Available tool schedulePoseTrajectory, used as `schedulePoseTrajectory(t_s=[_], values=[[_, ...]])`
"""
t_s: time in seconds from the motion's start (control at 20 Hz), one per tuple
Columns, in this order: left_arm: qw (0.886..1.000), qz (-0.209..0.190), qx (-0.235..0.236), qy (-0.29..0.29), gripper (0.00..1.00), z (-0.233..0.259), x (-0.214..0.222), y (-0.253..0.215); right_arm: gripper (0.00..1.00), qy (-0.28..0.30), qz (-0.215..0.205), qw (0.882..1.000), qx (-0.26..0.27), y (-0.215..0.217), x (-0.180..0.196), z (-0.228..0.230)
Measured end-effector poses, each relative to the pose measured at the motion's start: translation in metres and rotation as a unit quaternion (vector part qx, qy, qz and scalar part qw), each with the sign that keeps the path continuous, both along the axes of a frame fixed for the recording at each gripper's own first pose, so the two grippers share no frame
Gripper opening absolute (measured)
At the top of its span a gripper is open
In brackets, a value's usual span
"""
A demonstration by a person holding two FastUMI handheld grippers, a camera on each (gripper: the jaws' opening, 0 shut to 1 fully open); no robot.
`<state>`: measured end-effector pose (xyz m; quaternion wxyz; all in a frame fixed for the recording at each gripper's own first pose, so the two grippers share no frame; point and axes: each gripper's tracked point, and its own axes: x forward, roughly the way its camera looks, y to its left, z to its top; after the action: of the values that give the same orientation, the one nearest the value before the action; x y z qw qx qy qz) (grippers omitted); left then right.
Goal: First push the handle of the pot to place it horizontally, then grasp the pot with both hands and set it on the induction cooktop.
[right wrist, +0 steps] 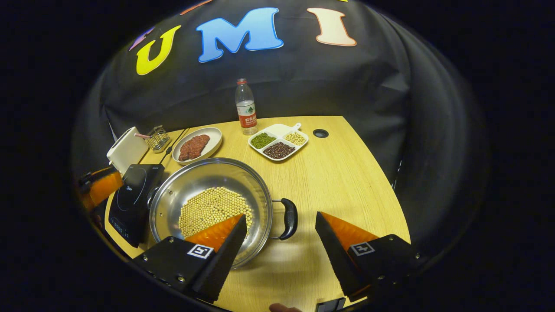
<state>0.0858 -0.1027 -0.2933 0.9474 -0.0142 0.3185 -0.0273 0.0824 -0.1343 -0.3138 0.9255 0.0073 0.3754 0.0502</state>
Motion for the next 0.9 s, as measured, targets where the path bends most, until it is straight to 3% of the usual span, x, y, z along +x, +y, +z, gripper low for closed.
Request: schedulePoseTrajectory(t_s=[0.2,0.3,0.5,0.65,0.75,0.85,0.9], values=[[0.999,0.004,0.002,0.042,1.00,-0.044,0.007,0.001,0.99,0.011,0.001,1.000,0.000,0.001,0.010,-0.015],[0.998,0.002,0.013,0.059,0.94,-0.063,0.012,0.005,0.99,0.020,-0.001,1.000,0.000,-0.001,0.017,-0.025],[0.996,0.000,0.026,0.088,0.94,-0.095,0.024,0.009,0.99,0.043,0.004,0.999,0.000,-0.003,0.031,-0.044],[0.993,0.007,0.023,0.112,1.00,-0.116,0.025,0.008,0.99,0.059,0.013,0.998,0.003,-0.001,0.038,-0.060],[0.992,0.015,0.014,0.124,0.97,-0.128,0.022,0.006,0.99,0.070,0.020,0.997,0.003,0.001,0.039,-0.069],[0.991,0.023,0.019,0.132,0.97,-0.136,0.020,0.010,0.92,0.079,0.018,0.997,-0.001,-0.002,0.041,-0.076],[0.990,0.025,0.021,0.136,0.90,-0.139,0.020,0.011,0.84,0.085,0.017,0.996,0.000,-0.002,0.041,-0.077]])
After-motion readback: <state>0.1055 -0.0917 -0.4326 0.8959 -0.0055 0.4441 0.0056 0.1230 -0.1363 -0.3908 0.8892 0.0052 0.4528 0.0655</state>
